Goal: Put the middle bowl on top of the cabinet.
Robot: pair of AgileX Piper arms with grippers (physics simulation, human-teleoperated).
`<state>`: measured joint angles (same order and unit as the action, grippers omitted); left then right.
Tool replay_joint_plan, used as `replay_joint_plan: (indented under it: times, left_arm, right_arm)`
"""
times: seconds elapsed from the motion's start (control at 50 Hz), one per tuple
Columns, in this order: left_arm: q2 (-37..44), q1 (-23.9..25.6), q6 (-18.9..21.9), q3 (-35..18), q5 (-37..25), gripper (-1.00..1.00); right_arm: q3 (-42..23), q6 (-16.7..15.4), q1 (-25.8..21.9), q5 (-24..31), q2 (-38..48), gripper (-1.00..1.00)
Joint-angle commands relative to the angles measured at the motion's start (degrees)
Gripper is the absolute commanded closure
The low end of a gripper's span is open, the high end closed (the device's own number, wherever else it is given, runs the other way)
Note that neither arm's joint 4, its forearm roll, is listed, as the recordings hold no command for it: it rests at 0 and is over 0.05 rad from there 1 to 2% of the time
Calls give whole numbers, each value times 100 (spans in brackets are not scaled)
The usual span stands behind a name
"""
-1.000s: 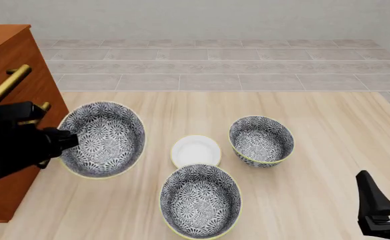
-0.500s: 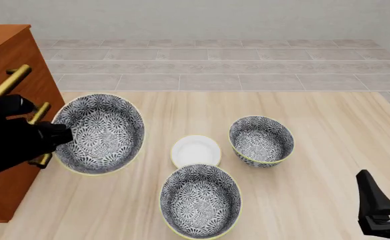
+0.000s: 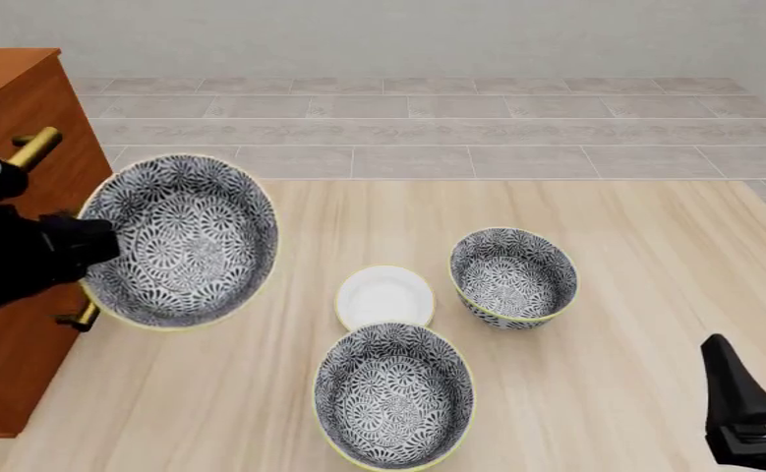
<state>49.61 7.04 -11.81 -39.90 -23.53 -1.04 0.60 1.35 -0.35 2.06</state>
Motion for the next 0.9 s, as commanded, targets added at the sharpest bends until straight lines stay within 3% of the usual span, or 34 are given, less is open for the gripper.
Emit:
replay_joint_plan:
  times: [0.02, 0.9]
  left_arm:
    - [-169, -34, 79, -343, -330, 100]
    - [19, -540, 247, -1646, -738, 100]
  right_arm:
    - [-54, 4, -8, 85, -57, -100]
    - [-71, 19, 10, 42, 8, -100]
